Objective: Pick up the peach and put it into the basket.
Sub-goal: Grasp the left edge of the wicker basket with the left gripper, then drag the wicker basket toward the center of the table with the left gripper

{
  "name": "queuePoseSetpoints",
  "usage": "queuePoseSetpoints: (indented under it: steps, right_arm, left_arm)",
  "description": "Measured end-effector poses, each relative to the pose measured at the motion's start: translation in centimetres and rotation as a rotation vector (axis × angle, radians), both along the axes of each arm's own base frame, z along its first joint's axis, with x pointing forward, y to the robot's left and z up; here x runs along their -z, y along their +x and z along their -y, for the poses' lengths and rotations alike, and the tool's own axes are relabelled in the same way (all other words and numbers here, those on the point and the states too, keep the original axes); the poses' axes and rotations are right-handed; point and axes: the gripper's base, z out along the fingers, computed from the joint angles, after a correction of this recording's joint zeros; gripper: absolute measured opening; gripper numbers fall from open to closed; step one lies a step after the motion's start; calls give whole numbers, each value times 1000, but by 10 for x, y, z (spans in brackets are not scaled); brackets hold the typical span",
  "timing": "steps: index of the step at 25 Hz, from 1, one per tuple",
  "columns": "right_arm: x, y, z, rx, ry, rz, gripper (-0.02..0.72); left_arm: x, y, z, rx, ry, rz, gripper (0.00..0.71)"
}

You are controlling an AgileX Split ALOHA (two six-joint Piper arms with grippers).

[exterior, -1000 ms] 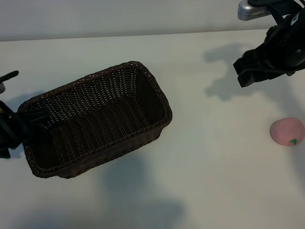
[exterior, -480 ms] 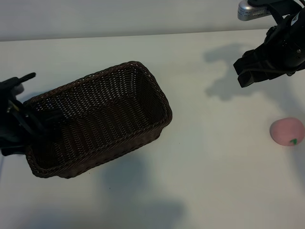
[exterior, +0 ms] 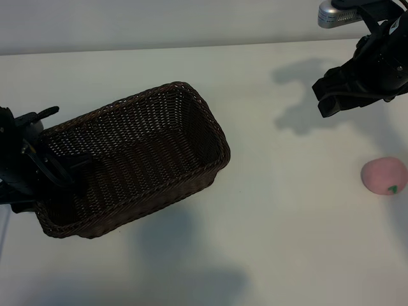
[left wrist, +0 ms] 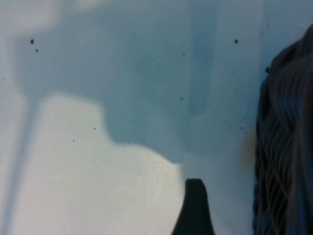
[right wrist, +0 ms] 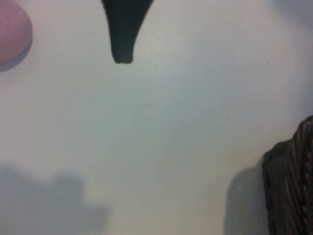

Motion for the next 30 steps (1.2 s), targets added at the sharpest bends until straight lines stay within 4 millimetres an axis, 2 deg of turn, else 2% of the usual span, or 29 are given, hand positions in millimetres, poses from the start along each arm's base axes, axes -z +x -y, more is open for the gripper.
queuePoseSetpoints:
  steps: [4,9,22,30]
  right_arm:
    - [0,0,0,0,0,0,595]
    - [0,0,0,0,0,0,595]
    - [0,0,0,0,0,0,595]
    - [0,0,0,0,0,0,595]
  left_arm:
    - [0,0,0,0,0,0,529]
    - [0,0,0,-7,-1,3,405]
    - [0,0,0,-4,-1,5,398]
    - [-22,-2,-1,-4,-10,88,397]
